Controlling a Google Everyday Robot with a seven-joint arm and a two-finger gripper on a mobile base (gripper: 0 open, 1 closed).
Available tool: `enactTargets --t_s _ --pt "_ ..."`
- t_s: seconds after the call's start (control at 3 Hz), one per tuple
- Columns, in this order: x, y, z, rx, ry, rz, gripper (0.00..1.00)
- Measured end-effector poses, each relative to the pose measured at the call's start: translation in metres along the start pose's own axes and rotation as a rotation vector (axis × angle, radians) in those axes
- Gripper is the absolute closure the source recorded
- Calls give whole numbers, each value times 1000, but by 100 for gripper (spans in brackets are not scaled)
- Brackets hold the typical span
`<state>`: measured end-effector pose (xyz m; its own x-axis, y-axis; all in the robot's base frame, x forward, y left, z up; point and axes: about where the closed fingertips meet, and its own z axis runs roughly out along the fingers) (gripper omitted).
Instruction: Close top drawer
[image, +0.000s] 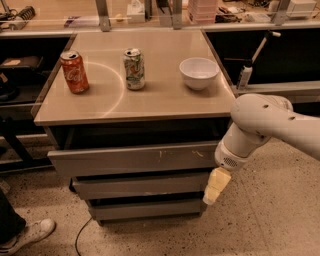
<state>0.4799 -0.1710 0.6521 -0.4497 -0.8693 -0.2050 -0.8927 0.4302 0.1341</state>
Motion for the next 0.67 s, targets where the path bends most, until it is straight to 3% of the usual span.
enactTargets --t_s 0.67 --pt "0 0 0 0 0 0 42"
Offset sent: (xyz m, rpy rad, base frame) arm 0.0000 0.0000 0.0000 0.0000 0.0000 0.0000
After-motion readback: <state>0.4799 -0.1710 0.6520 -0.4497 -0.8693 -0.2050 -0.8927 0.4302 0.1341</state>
